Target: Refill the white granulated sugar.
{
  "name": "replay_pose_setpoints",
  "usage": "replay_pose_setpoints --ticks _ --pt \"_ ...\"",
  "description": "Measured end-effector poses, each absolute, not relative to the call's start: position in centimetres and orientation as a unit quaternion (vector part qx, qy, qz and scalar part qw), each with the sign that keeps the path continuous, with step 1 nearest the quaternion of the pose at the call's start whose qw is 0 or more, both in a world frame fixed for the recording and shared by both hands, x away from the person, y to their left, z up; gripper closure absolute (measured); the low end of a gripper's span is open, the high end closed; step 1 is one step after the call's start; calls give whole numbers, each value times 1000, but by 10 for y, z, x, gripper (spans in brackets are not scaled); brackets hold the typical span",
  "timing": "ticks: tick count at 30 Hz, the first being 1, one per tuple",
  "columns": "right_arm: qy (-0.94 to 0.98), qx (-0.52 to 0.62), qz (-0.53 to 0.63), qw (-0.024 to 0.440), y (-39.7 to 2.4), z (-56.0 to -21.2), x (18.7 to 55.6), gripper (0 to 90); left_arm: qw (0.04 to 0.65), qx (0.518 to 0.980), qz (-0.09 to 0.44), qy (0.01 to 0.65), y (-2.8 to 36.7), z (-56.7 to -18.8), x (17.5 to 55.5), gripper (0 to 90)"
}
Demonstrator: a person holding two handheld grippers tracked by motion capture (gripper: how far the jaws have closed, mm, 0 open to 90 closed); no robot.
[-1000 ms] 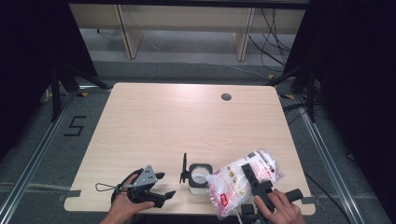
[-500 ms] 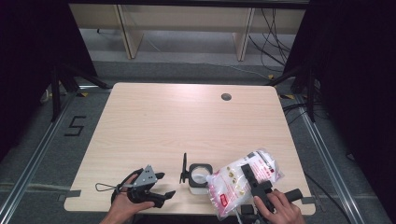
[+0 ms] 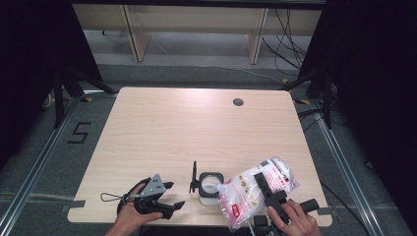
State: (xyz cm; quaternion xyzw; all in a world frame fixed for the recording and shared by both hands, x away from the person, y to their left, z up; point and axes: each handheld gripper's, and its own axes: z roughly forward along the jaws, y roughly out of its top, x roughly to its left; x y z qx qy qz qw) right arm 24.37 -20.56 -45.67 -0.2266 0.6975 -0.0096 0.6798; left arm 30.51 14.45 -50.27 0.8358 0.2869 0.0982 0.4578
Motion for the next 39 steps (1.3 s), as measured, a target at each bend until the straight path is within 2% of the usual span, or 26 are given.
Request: replay_pose_setpoints --ticks 39 --pt "694 -230 -13 682 -206 -457 243 464 458 836 98 287 145 -503 305 235"
